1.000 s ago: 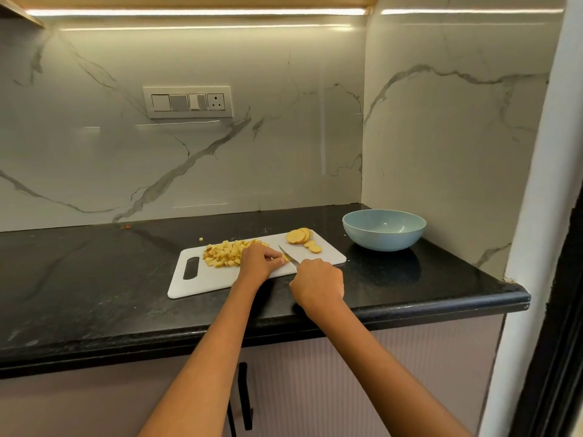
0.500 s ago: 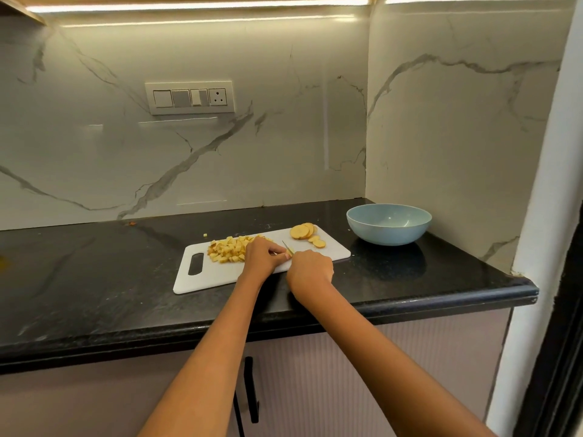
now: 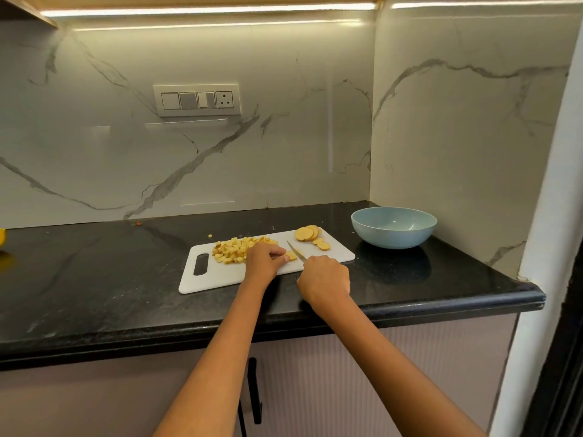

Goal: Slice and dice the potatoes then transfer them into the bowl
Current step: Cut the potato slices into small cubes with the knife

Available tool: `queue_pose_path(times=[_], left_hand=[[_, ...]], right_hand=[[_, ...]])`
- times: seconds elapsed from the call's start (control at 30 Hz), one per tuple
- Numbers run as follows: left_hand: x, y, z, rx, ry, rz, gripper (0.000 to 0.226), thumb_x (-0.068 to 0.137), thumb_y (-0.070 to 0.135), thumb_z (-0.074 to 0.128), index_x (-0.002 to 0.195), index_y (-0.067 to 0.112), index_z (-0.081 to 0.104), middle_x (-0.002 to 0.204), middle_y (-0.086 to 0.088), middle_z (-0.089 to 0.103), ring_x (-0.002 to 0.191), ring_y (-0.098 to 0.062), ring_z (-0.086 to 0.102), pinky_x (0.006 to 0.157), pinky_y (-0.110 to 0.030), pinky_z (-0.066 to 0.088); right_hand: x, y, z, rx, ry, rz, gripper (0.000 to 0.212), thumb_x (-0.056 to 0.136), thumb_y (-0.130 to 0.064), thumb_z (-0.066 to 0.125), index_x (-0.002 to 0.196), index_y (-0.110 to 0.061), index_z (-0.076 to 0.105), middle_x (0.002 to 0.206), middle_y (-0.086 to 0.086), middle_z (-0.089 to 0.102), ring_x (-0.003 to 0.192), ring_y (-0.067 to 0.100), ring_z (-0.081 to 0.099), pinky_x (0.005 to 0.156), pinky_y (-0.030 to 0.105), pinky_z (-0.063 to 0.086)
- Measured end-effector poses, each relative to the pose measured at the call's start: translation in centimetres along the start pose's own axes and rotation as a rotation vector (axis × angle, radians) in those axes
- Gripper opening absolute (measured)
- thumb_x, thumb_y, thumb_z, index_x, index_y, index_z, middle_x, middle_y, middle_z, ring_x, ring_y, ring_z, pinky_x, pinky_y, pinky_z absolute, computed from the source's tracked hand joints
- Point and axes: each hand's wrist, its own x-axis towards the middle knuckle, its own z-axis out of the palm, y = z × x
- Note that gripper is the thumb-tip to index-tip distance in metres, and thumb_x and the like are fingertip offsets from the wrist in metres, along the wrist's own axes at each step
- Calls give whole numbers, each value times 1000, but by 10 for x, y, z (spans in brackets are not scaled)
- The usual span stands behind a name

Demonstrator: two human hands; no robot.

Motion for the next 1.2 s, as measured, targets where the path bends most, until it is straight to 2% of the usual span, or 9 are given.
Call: queue_pose_path(times=[0.33,0.47,0.6,0.73,0.83,0.87,0.97,1.13,1.2], left_hand=[[3,2,-1,24,-29,-2,21,81,10,69,100,3,71,102,-12,71,97,-20,62,78,-21,43],[3,4,-4,64,-41,29,17,80,6,68,96,3,73,95,-13,72,81,-14,58,65,-19,44],[1,3,-3,41,-15,56,16,79,5,68,94,2,73,94,-13,72,89,-22,64,78,-29,51],[0,3,-3,26,-8,64,17,80,8,69,96,2,72,96,-13,72,91,-21,64,77,-26,48],[-2,3,-2,28,-12,49,19,81,10,68,98,2,72,97,-13,71,90,-20,63,73,-23,43],[-3,2,-1,27,-12,47,19,82,10,68,98,2,72,98,-13,71,91,-19,62,72,-21,41],[-2,2,-2,-4,25,30,18,85,7,63,100,-1,70,103,-15,70,100,-23,62,78,-19,39],[-1,0,-3,-39,102,-21,18,85,1,61,100,-3,70,107,-17,68,104,-27,60,89,-25,42],[-2,-1,-3,-29,92,-20,18,82,2,65,99,-2,71,104,-16,69,101,-26,62,88,-26,44]], right_hand=[[6,-6,-2,33,-40,23,27,99,-20,41,120,-9,53,117,8,59,105,21,58,74,26,41],[18,-16,-8,39,-145,37,28,97,-15,45,124,-10,51,122,7,57,110,20,55,81,26,41],[8,-13,-5,-24,-118,-1,26,98,-15,44,121,-10,54,119,6,58,106,20,58,73,25,40],[-2,-8,1,-105,-44,-13,26,99,-18,41,119,-9,55,113,6,60,101,20,60,66,26,40],[5,-9,1,-101,-30,10,26,98,-16,40,119,-10,56,112,6,61,98,19,61,53,22,38],[7,-9,1,-90,-32,15,26,99,-15,40,119,-9,56,112,6,61,99,19,61,54,22,39],[7,-5,0,-41,-28,8,27,99,-19,41,119,-9,55,117,8,59,104,21,59,73,26,44],[1,-5,0,24,-40,-12,29,98,-23,42,120,-9,54,118,8,57,106,23,57,74,28,42],[0,-8,0,38,-46,-9,29,98,-22,42,121,-9,53,118,8,57,106,23,57,76,29,43]])
